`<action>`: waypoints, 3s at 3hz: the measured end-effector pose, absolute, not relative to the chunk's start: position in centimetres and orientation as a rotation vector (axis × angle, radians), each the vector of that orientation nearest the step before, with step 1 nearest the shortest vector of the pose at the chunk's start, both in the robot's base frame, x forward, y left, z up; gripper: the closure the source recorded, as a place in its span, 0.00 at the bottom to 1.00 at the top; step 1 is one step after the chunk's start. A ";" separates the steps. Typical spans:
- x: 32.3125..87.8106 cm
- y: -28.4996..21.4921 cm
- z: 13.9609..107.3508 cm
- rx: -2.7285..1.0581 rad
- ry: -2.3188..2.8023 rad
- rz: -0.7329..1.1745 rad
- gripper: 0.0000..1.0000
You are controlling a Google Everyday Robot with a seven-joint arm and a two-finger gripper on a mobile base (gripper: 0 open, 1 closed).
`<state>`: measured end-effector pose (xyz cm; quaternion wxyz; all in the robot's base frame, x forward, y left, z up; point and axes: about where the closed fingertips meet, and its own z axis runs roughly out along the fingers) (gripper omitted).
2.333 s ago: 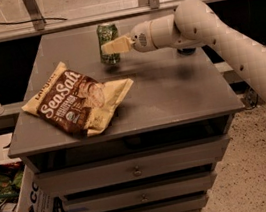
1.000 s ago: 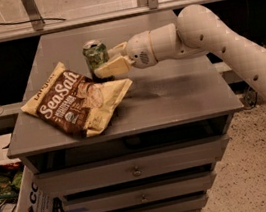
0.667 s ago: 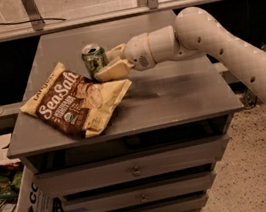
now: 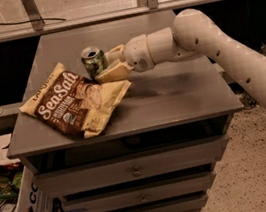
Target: Move green can near brown chip bag
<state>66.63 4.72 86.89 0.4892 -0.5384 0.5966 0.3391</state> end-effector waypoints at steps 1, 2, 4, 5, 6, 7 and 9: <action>66.9 4.5 86.8 -1.322 1.439 0.808 0.36; 67.2 3.9 87.0 -1.332 1.439 0.799 0.13; 67.7 2.7 87.0 -1.348 1.456 0.793 0.00; 67.9 2.2 87.0 -1.347 1.466 0.782 0.00; 68.9 -0.2 87.7 -1.284 1.486 0.751 0.00; 69.6 -3.3 88.4 -1.186 1.517 0.731 0.00; 69.6 -7.4 88.7 -1.073 1.581 0.706 0.00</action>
Offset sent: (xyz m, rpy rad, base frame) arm 0.0121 -0.0228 0.0033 -0.0292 -0.0328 -0.0039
